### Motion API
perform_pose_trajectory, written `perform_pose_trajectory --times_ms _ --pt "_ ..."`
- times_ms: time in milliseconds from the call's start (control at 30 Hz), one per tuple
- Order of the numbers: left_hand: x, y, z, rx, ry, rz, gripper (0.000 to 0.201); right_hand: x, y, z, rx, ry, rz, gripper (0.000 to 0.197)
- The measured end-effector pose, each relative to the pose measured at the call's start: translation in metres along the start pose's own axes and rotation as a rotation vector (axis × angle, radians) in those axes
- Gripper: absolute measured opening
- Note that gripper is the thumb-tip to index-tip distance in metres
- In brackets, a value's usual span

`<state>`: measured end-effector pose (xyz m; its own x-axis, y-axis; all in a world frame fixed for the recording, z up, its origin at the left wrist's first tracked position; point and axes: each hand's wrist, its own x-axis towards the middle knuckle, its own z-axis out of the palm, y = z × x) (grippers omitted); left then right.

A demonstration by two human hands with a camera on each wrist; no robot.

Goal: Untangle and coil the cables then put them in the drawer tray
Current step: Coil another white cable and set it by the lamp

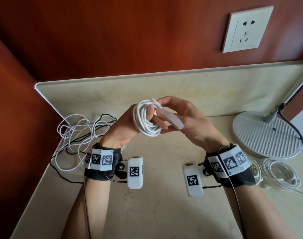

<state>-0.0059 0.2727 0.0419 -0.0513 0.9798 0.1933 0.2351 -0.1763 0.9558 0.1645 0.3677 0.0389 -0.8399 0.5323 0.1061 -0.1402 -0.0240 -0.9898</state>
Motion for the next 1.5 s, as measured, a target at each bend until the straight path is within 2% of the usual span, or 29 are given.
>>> perform_pose_trajectory --times_ms 33,67,167,233,333,467,633,733,867,1133,1233,1300,1400,1500 --pt "-0.001 -0.001 -0.001 0.007 -0.024 -0.02 0.074 -0.001 -0.001 -0.002 -0.045 -0.01 0.003 0.026" --pt "-0.002 -0.001 -0.002 0.016 -0.047 -0.036 0.07 -0.003 -0.003 -0.003 -0.086 -0.025 0.001 0.026" --pt "-0.003 0.002 0.0 0.042 -0.092 -0.088 0.036 -0.006 -0.008 -0.009 -0.192 -0.055 -0.002 0.03" --pt "-0.002 0.002 -0.001 0.077 -0.102 -0.109 0.031 -0.006 -0.008 -0.009 -0.242 -0.057 -0.004 0.031" --pt "0.001 -0.01 -0.006 0.121 -0.149 -0.113 0.024 -0.002 0.001 -0.007 -0.328 0.016 -0.08 0.013" --pt "0.004 -0.014 -0.002 0.079 -0.116 -0.084 0.023 0.005 0.008 -0.002 -0.423 0.136 -0.179 0.012" --pt "0.008 -0.019 0.0 0.06 -0.027 -0.079 0.023 0.007 0.013 0.0 -0.418 0.223 -0.259 0.011" --pt "0.008 -0.014 0.004 0.052 -0.003 -0.066 0.023 0.009 0.016 -0.002 -0.395 0.19 -0.243 0.013" --pt "0.007 -0.003 0.011 -0.038 -0.091 0.029 0.026 0.011 0.017 -0.006 -0.39 0.108 -0.2 0.017" --pt "0.003 -0.001 0.006 -0.034 -0.131 -0.003 0.031 0.01 0.018 -0.005 -0.405 0.078 -0.159 0.015" --pt "0.001 0.003 0.002 -0.108 -0.204 0.045 0.037 0.009 0.016 -0.002 -0.394 0.058 -0.182 0.017" --pt "0.001 0.004 0.002 -0.162 -0.213 0.031 0.037 0.009 0.015 -0.002 -0.392 0.053 -0.21 0.02" --pt "0.004 -0.006 0.001 -0.182 -0.121 -0.07 0.028 0.011 0.016 -0.005 -0.385 0.059 -0.239 0.022" --pt "0.005 -0.009 0.006 -0.196 0.003 -0.152 0.03 0.012 0.015 -0.009 -0.346 0.04 -0.251 0.033"
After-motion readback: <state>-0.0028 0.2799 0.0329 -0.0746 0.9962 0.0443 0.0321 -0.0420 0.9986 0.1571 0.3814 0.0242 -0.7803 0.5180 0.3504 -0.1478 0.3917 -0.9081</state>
